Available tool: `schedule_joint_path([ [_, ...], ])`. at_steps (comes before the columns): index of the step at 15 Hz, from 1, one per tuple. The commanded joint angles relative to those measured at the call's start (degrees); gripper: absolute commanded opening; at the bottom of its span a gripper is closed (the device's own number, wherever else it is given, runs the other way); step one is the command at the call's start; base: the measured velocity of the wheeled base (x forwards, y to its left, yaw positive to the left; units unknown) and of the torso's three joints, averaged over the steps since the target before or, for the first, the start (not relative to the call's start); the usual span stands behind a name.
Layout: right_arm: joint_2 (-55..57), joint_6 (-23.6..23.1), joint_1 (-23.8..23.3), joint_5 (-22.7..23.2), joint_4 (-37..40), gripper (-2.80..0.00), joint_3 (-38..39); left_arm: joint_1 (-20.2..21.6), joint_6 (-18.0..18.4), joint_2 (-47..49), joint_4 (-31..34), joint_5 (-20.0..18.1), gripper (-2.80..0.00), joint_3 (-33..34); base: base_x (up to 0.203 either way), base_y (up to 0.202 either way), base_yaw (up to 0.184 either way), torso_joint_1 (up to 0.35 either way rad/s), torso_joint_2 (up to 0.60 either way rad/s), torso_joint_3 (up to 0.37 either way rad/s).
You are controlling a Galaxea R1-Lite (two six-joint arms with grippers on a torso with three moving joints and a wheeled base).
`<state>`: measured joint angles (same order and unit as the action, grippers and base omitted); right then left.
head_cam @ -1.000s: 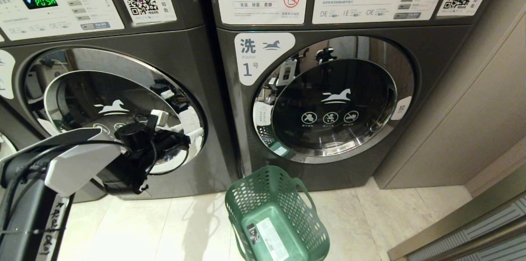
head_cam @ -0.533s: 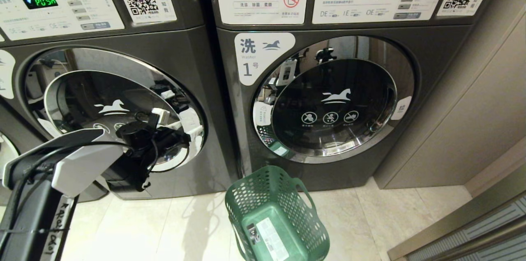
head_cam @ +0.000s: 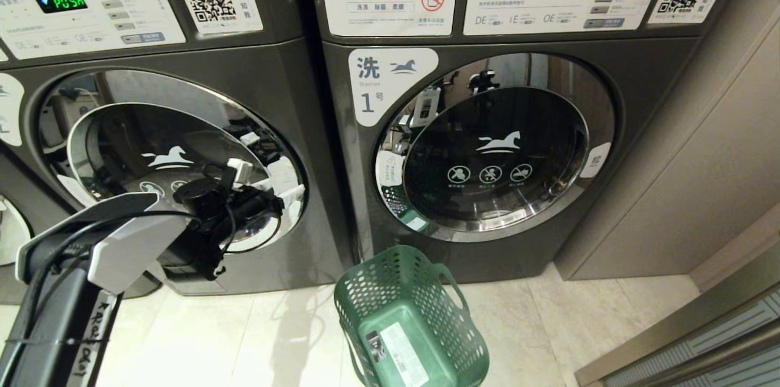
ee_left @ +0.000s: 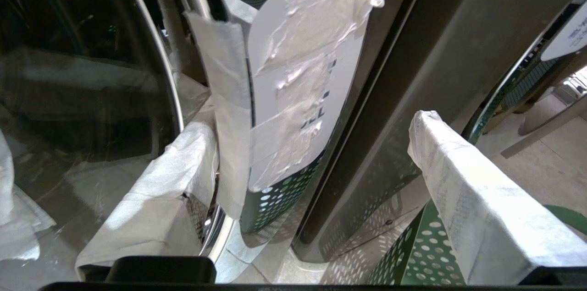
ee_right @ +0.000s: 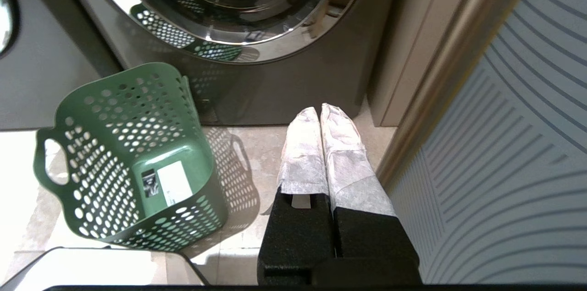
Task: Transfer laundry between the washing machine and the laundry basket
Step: Open the lid of the washing machine
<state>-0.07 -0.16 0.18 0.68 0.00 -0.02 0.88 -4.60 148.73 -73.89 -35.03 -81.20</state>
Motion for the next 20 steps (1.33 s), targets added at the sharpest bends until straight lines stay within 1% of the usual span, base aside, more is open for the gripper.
schedule_joint_path([
  [1, 0.1, 0.0, 0.0, 0.0, 0.0, -2.80, 0.0, 0.0, -0.1, 0.2, -0.5, -0.4, 0.00, 0.0, 0.000, 0.000, 0.000, 0.000, 0.00, 0.000],
  [3, 0.1, 0.0, 0.0, 0.0, 0.0, -2.80, -0.1, 0.3, 0.1, -0.3, -0.9, -0.3, 0.00, 0.6, 0.000, 0.000, 0.000, 0.000, 0.00, 0.000],
  [5, 0.1, 0.0, 0.0, 0.0, 0.0, -2.80, 0.0, 0.8, 0.4, -1.4, -1.8, -0.1, 0.00, 2.8, 0.000, 0.000, 0.000, 0.000, 0.00, 0.000],
  [8, 0.1, 0.0, 0.0, 0.0, 0.0, -2.80, 0.0, 2.8, 0.1, -4.2, -5.2, -0.8, 0.00, 9.9, 0.000, 0.000, 0.000, 0.000, 0.00, 0.000],
  [11, 0.1, 0.0, 0.0, 0.0, 0.0, -2.80, 0.0, 5.0, -0.2, -5.9, -10.3, -3.5, 0.00, 17.8, 0.000, 0.000, 0.000, 0.000, 0.00, 0.000],
  [13, 0.1, 0.0, 0.0, 0.0, 0.0, -2.80, 0.0, 6.8, -0.2, -7.3, -12.2, -3.9, 0.00, 22.5, 0.000, 0.000, 0.000, 0.000, 0.00, 0.000],
  [14, 0.1, 0.0, 0.0, 0.0, 0.0, -2.80, 0.0, 7.5, 0.1, -7.8, -12.6, -3.7, 0.00, 23.4, 0.000, 0.000, 0.000, 0.000, 0.00, 0.000],
  [15, 0.1, 0.0, 0.0, 0.0, 0.0, -2.80, 0.0, 7.5, 0.8, -7.7, -12.7, -3.3, 0.00, 22.7, 0.000, 0.000, 0.000, 0.000, 0.00, 0.000],
  [17, 0.1, 0.0, 0.0, 0.0, 0.0, -2.80, 0.0, 7.4, 3.4, -7.3, -12.6, -1.9, 0.00, 22.2, 0.000, 0.000, 0.000, 0.000, 0.00, 0.000],
  [20, 0.1, 0.0, 0.1, 0.0, 0.0, -2.80, 0.0, 6.1, 3.4, -6.8, -12.5, -1.9, 0.00, 21.2, 0.000, 0.000, 0.000, 0.000, 0.00, 0.000],
])
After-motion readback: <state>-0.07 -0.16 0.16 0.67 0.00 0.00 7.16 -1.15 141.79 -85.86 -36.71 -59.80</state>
